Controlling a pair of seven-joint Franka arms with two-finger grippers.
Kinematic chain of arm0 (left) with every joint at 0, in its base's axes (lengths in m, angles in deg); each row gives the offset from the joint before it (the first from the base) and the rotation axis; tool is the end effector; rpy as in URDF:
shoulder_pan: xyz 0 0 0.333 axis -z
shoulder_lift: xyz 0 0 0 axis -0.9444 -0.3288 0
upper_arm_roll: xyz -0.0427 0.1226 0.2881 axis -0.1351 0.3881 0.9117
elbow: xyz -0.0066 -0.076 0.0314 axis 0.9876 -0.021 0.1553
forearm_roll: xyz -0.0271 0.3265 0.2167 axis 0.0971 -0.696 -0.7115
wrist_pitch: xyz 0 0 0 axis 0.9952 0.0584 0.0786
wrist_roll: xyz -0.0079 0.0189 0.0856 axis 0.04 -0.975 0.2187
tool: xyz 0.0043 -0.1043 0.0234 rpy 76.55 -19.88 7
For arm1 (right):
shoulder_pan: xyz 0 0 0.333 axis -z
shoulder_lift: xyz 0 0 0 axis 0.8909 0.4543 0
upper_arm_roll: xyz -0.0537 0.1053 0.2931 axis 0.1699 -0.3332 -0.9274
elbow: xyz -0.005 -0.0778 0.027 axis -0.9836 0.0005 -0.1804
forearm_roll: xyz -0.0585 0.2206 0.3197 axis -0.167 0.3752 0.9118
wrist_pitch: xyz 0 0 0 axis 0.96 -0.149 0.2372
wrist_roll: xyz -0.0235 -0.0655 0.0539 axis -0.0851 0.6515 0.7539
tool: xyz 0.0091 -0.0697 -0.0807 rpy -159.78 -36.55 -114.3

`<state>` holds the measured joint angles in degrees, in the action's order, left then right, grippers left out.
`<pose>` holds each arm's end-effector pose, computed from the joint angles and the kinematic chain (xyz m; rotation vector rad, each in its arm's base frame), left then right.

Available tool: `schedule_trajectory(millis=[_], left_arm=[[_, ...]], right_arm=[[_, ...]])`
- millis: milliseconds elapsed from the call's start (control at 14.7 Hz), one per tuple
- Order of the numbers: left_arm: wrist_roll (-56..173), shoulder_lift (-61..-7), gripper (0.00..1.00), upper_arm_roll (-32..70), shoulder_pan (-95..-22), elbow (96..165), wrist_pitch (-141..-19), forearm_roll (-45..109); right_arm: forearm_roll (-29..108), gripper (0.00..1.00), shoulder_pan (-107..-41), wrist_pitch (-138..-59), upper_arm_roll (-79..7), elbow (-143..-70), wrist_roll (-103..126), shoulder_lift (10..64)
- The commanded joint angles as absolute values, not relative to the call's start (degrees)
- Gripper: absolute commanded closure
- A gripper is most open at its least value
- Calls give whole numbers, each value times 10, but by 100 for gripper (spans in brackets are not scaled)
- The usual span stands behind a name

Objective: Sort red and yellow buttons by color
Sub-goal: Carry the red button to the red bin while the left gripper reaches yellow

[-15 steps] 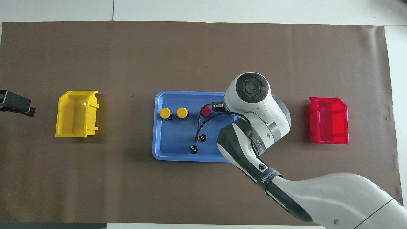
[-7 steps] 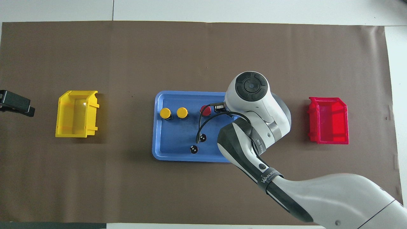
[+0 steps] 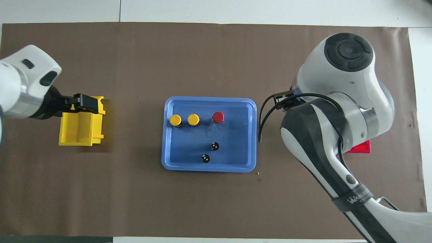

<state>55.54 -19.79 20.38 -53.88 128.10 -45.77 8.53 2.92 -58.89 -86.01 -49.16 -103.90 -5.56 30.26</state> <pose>0.5116 -0.1775 0.5486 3.0996 0.0118 0.0245 0.5758 0.1489 0.4738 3.0620 0.2298 -0.0894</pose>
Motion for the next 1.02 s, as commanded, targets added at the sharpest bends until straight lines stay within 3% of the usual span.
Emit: schedule_trajectory(millis=[0,340,612,951], left_arm=[[455,-220,6,211,-461,1342,-558,90],[383,-304,18,211,-408,1343,-642,90],[363,-338,22,211,-395,1343,-688,90],[359,-342,23,211,-391,1362,-716,90]], right_arm=[[65,92,-513,-871,-498,-1129,49,226],[85,92,-396,-897,-494,-1195,228,188],[85,92,-384,-983,-493,-1278,237,157],[86,92,-377,-1026,-482,-1324,256,146]])
